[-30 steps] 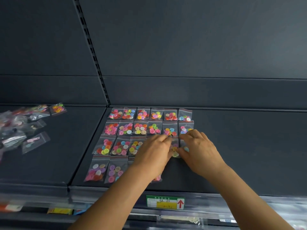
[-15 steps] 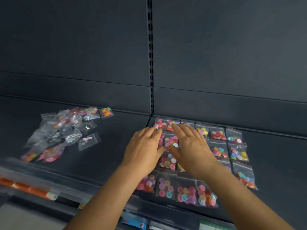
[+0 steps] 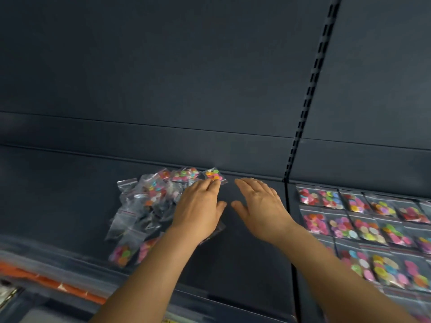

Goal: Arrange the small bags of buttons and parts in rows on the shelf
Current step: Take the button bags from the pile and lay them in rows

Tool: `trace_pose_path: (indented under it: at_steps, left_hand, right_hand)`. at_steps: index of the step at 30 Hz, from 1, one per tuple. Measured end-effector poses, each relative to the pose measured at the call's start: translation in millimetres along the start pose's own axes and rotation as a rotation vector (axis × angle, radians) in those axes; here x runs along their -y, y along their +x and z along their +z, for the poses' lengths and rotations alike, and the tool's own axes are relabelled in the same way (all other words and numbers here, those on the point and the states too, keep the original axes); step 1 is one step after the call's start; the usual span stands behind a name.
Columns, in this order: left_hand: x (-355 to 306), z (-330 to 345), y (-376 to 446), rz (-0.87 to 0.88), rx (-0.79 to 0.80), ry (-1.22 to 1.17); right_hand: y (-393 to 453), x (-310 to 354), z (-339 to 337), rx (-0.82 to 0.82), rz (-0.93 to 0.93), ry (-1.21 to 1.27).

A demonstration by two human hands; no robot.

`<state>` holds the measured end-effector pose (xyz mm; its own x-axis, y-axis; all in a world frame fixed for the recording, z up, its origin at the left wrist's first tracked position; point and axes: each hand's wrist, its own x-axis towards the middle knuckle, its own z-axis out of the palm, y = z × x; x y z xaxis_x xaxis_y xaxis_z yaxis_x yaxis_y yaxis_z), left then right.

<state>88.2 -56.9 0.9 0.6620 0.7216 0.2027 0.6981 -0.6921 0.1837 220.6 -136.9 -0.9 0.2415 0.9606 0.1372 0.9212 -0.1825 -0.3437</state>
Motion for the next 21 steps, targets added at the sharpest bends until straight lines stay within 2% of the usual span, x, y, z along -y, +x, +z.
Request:
trace_pose_path:
  at_steps: [8, 12, 16, 19, 21]
  left_hand:
    - [74, 9, 43, -0.074, 0.069, 0.005]
    - [95, 17, 62, -0.107, 0.145, 0.024]
    - [102, 23, 72, -0.119, 0.157, -0.004]
    - [105, 24, 74, -0.125, 0.118, -0.101]
    - [108, 23, 74, -0.153, 0.077, -0.163]
  right_hand:
    - [61, 33, 32, 0.076, 0.044, 0.018]
    - [89, 30, 48, 0.139, 0.083, 0.01]
    - [103, 20, 59, 0.233, 0.099, -0.001]
    - [105, 16, 61, 0.161, 0.063, 0.062]
    - [107, 16, 60, 0.081, 0.112, 0.108]
